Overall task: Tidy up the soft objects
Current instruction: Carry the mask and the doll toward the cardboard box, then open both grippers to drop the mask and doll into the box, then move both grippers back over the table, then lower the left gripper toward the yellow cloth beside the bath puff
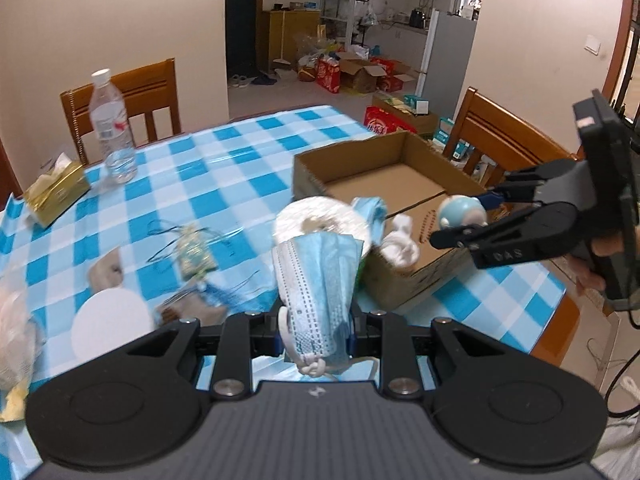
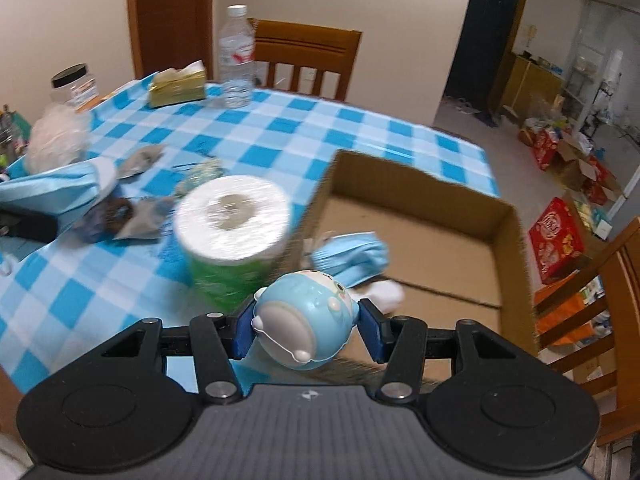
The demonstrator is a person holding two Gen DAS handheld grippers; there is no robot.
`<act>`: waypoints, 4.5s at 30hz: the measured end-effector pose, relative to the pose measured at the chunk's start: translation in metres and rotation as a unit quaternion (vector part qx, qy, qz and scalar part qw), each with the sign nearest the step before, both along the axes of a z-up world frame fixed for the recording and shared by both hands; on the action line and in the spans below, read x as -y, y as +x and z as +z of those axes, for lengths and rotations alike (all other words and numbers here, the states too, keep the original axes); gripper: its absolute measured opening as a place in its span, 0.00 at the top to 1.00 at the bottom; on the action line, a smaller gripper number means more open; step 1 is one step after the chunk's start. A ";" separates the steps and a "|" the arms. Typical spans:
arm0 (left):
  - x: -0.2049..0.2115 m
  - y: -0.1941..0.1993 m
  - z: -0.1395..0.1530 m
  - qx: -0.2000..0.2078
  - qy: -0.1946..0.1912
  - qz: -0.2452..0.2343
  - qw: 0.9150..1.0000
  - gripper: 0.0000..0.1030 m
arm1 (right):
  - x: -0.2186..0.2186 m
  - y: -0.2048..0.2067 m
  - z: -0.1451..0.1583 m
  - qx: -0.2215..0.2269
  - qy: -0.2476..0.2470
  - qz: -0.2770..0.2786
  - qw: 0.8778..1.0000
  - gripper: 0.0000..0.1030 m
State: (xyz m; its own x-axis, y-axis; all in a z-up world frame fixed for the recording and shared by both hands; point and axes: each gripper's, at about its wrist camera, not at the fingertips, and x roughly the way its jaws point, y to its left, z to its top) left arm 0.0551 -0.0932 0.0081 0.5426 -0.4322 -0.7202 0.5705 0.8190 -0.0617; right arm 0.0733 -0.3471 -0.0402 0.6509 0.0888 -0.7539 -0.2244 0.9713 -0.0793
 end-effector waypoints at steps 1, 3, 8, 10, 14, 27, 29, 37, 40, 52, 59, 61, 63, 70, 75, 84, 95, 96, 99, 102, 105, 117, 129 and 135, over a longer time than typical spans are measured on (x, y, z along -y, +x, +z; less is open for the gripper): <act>0.007 0.000 0.000 0.001 -0.001 -0.001 1.000 0.76 | 0.006 0.004 0.000 0.002 -0.001 0.000 1.000 0.44; 0.019 0.000 0.002 0.002 -0.003 -0.003 1.000 0.76 | 0.017 0.012 -0.003 0.005 -0.003 0.000 1.000 0.44; 0.049 0.008 0.006 0.015 -0.003 0.006 1.000 0.76 | 0.040 0.025 -0.010 0.008 0.005 -0.004 1.000 0.08; 0.060 0.012 0.009 0.021 -0.004 0.007 1.000 0.76 | 0.046 0.026 -0.014 0.005 0.012 -0.002 1.000 0.05; 0.084 0.025 0.015 0.036 -0.002 0.010 0.999 0.76 | 0.053 0.024 -0.022 -0.008 0.021 -0.001 1.000 0.03; 0.181 0.093 0.011 0.059 0.011 -0.027 0.998 0.75 | 0.087 0.005 -0.029 -0.017 0.082 -0.055 0.995 0.00; 0.197 0.106 0.006 0.056 0.014 -0.031 0.998 0.69 | 0.091 0.003 -0.029 -0.016 0.093 -0.065 0.993 0.00; 0.235 0.144 -0.021 0.080 0.054 -0.002 0.995 0.15 | 0.093 -0.004 -0.025 -0.003 0.087 -0.077 0.993 0.00; 0.234 0.144 -0.024 0.083 0.060 0.001 0.995 0.11 | 0.092 -0.004 -0.025 -0.002 0.080 -0.076 0.994 0.00; 0.199 0.115 -0.006 0.069 0.049 0.008 0.996 0.05 | 0.083 0.000 -0.021 0.001 0.070 -0.083 0.994 0.00; 0.168 0.085 0.009 0.075 0.023 0.031 0.996 0.03 | 0.071 -0.004 -0.017 0.006 0.069 -0.072 0.995 0.00; 0.154 0.076 0.013 0.077 0.015 0.042 0.996 0.03 | 0.066 -0.006 -0.014 0.010 0.071 -0.070 0.995 0.00; 0.139 0.066 0.016 0.078 0.011 0.054 0.995 0.03 | 0.059 -0.008 -0.013 0.011 0.075 -0.067 0.995 0.00; 0.079 0.031 0.012 0.071 0.002 0.103 0.992 0.02 | 0.027 -0.013 -0.011 0.012 0.079 -0.040 0.996 0.00; 0.036 0.011 -0.004 0.055 0.010 0.142 0.988 0.02 | -0.002 -0.019 -0.009 0.011 0.075 -0.008 0.997 0.00; -0.042 0.002 -0.042 0.014 0.040 0.231 0.972 0.02 | -0.072 -0.016 -0.006 -0.004 0.066 0.075 0.995 0.00; -0.129 0.012 -0.072 -0.015 0.044 0.282 0.958 0.02 | -0.159 0.002 -0.017 -0.032 0.036 0.109 0.993 0.00; -0.136 0.014 -0.074 -0.016 0.043 0.284 0.958 0.02 | -0.166 0.004 -0.019 -0.037 0.034 0.109 0.993 0.00; -0.159 0.024 -0.083 -0.024 0.043 0.288 0.956 0.02 | -0.185 0.010 -0.027 -0.052 0.025 0.105 0.993 0.00; -0.180 0.034 -0.092 -0.031 0.044 0.296 0.954 0.02 | -0.202 0.015 -0.036 -0.066 0.017 0.101 0.993 0.00; -0.196 0.045 -0.099 -0.037 0.042 0.303 0.951 0.02 | -0.215 0.021 -0.043 -0.078 0.008 0.103 0.992 0.00; -0.229 0.090 -0.114 -0.029 0.046 0.360 0.932 0.02 | -0.233 0.059 -0.064 -0.112 0.005 0.130 0.985 0.00; -0.228 0.121 -0.128 -0.008 0.100 0.374 0.922 0.02 | -0.232 0.073 -0.082 -0.134 0.013 0.136 0.982 0.00; -0.221 0.134 -0.134 -0.041 0.143 0.362 0.920 0.01 | -0.231 0.076 -0.081 -0.129 0.018 0.133 0.983 0.00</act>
